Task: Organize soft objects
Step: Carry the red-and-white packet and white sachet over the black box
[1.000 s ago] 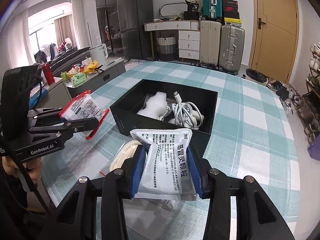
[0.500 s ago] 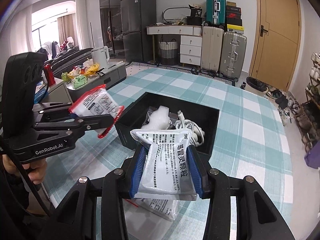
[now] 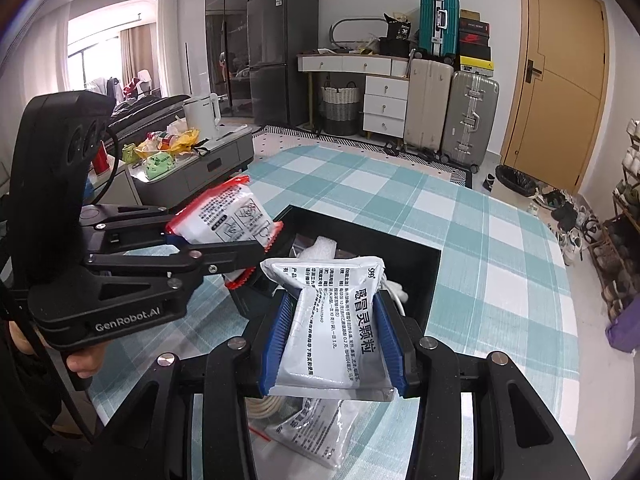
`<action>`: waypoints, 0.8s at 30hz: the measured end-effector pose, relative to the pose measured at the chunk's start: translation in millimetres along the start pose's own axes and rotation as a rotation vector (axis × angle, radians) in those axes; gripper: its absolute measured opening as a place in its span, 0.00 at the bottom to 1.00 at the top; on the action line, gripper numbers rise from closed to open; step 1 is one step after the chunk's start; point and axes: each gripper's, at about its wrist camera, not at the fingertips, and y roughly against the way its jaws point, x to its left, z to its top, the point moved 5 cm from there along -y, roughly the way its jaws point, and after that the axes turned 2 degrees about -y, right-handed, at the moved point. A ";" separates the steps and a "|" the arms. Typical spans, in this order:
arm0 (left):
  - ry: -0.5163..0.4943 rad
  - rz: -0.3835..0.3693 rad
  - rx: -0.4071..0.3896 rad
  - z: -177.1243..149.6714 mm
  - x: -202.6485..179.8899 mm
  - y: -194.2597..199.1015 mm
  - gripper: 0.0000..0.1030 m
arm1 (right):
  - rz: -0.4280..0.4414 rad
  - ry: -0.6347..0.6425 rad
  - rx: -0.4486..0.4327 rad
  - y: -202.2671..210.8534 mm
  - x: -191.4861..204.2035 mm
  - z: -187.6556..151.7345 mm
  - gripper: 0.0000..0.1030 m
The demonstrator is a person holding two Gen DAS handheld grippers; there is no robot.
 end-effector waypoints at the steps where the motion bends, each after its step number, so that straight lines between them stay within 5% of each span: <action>1: -0.001 0.002 0.004 1.0 0.7 -3.0 0.18 | -0.001 0.000 -0.002 0.2 0.0 0.1 0.42; 24: 0.031 0.015 0.065 1.6 18.5 -44.6 0.19 | 0.057 -0.033 0.008 -60.5 -12.5 26.8 0.42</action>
